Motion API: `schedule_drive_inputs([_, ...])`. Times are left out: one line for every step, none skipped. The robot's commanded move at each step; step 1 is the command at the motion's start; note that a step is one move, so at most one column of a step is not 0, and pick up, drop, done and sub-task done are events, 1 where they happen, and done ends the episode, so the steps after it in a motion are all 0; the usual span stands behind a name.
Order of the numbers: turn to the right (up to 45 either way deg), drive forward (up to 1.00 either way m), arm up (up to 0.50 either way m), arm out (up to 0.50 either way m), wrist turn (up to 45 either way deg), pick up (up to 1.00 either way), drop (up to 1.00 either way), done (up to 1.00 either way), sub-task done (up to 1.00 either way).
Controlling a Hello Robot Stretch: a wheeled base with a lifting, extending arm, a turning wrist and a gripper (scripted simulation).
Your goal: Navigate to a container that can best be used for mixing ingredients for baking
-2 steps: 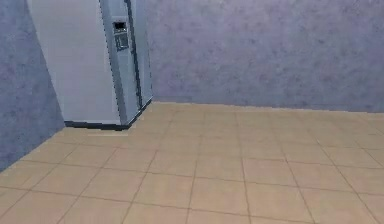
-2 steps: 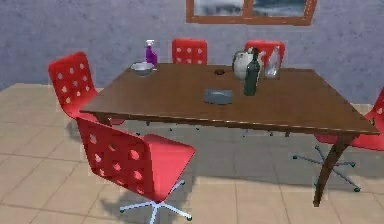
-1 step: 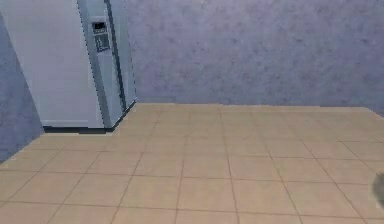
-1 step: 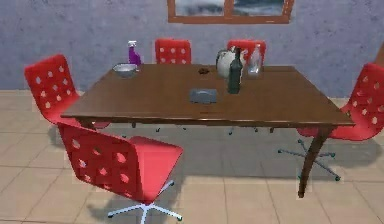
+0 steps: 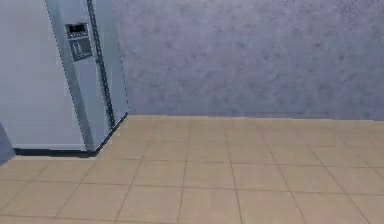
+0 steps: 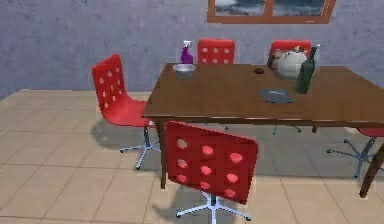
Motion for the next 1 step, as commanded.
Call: schedule_drive_inputs([42.0, 0.00, 0.00, 0.00, 0.0, 0.00, 0.00, 0.00, 0.00])
